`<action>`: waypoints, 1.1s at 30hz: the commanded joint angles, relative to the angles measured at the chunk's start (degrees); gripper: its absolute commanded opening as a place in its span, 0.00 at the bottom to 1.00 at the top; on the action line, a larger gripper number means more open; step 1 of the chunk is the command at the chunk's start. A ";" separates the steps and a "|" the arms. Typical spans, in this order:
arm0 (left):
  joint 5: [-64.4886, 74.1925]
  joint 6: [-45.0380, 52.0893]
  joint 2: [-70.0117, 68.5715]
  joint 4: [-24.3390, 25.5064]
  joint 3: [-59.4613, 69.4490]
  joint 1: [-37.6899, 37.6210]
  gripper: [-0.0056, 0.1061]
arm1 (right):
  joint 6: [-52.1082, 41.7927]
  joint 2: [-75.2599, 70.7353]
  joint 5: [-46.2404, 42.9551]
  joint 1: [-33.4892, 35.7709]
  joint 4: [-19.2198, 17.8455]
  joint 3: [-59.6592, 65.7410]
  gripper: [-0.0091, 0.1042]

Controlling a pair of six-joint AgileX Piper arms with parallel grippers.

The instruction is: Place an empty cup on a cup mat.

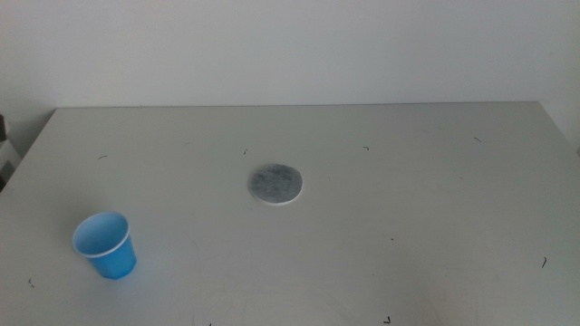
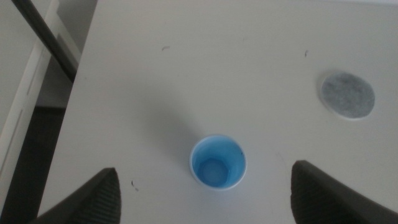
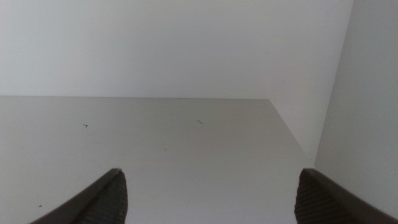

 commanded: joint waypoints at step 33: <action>2.92 8.86 35.40 1.18 -5.55 0.12 0.99 | -0.49 -1.10 -4.46 -0.04 -0.52 -0.66 0.91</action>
